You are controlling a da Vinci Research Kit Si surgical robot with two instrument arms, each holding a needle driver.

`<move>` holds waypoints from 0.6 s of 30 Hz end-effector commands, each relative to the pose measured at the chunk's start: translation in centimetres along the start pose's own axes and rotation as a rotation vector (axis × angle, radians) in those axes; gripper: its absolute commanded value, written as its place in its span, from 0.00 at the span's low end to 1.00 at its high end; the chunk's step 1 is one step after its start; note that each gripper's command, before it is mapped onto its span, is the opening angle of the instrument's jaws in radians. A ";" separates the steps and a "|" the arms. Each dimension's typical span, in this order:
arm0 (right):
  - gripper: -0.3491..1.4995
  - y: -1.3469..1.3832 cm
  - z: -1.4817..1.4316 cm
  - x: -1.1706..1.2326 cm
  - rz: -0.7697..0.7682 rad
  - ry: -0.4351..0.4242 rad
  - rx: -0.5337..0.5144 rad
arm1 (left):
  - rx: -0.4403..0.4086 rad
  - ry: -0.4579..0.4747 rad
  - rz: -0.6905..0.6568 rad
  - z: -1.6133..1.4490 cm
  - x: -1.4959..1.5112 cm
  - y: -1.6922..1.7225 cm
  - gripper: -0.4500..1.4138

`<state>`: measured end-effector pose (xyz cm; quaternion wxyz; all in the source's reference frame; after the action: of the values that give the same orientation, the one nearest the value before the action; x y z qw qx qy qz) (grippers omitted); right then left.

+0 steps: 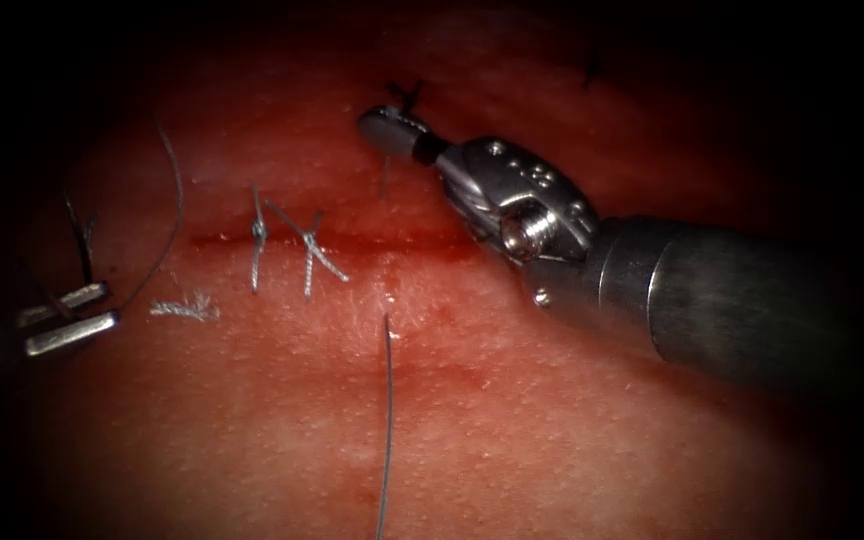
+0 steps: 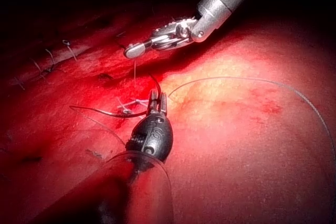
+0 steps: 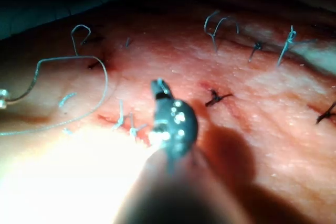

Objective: Wound Closure

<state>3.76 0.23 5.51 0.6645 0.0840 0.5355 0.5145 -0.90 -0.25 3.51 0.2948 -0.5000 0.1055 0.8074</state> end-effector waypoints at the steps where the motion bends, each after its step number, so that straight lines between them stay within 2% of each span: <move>1: 0.00 0.00 0.12 -0.01 -0.010 0.004 0.004 | -0.002 0.003 -0.006 0.08 -0.02 -0.01 0.00; 9: 0.00 0.06 0.10 -0.02 -0.019 0.006 0.003 | -0.013 0.004 -0.027 0.02 -0.12 -0.19 0.00; 10: 0.00 0.07 0.10 -0.01 -0.083 0.020 0.003 | -0.011 0.001 -0.037 0.02 -0.19 -0.27 0.00; 12: 0.20 0.09 0.10 -0.01 -0.106 0.034 0.001 | -0.008 0.000 -0.044 0.04 -0.27 -0.33 0.00; 15: 0.36 0.11 0.10 0.00 -0.117 0.034 0.000 | -0.009 0.000 -0.055 0.06 -0.39 -0.37 0.00; 18: 0.69 0.12 0.11 0.02 -0.187 0.033 -0.008 | -0.016 -0.012 -0.067 0.10 -0.51 -0.42 0.00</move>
<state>3.69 0.28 5.59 0.7036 0.0212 0.5478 0.4522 -0.49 -0.08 4.03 0.3213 -0.4990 0.0790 0.8009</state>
